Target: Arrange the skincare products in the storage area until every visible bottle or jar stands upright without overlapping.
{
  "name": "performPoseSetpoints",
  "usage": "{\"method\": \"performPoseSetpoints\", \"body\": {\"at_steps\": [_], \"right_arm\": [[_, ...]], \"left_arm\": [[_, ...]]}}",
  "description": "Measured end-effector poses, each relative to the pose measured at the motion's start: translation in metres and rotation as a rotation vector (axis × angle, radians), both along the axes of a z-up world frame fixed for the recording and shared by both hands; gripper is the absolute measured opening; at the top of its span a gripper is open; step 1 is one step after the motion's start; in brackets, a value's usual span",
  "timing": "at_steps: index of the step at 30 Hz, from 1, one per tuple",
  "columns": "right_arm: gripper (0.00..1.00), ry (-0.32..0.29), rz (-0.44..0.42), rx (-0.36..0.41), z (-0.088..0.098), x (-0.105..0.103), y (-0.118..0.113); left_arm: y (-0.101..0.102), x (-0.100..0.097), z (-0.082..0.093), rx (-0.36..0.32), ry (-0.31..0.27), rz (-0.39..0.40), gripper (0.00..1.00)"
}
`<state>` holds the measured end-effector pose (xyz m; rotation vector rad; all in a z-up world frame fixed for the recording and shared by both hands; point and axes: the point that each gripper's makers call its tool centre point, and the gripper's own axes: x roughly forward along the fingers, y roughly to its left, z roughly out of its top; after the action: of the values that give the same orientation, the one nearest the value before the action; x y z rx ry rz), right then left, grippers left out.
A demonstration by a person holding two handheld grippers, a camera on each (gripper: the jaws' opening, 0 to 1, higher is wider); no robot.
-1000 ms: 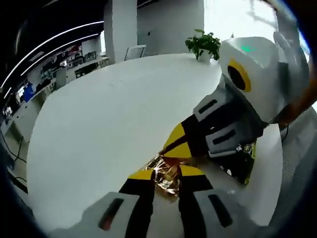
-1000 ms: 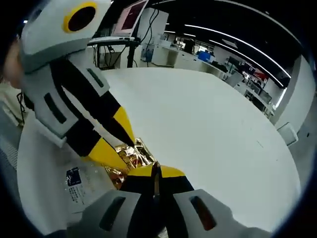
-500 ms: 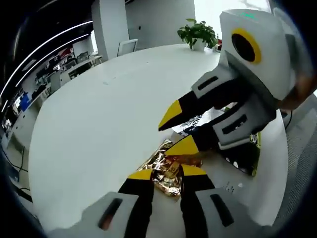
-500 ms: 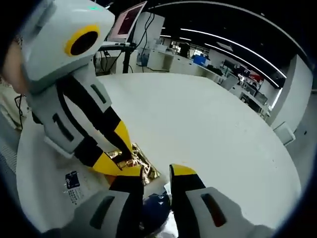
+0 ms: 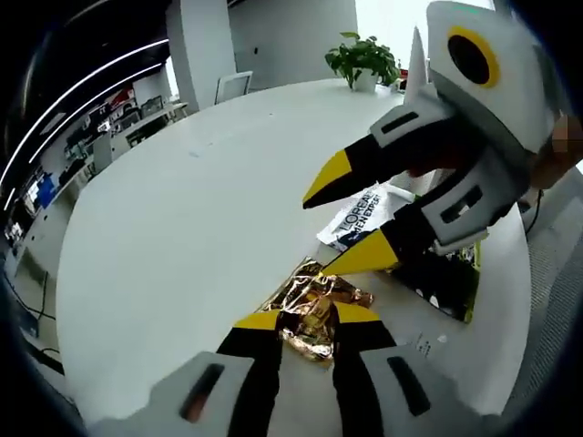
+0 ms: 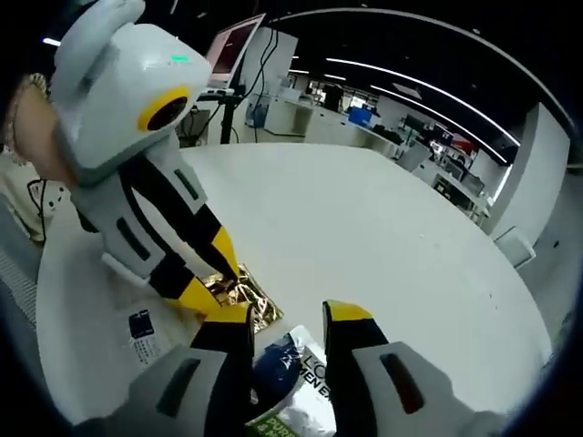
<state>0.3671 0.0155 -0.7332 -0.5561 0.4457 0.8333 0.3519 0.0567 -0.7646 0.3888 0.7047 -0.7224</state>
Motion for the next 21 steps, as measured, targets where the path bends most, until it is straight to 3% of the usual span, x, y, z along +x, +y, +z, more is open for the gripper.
{"method": "performPoseSetpoints", "body": {"at_steps": [13, 21], "right_arm": [[0.34, -0.018, 0.0, 0.004, 0.014, -0.016, -0.01], [0.45, -0.006, -0.001, 0.052, 0.03, -0.038, -0.018]], "left_arm": [[0.0, -0.007, 0.015, -0.011, -0.012, 0.012, 0.32], [-0.002, -0.015, 0.031, -0.009, -0.027, 0.015, 0.39]]}}
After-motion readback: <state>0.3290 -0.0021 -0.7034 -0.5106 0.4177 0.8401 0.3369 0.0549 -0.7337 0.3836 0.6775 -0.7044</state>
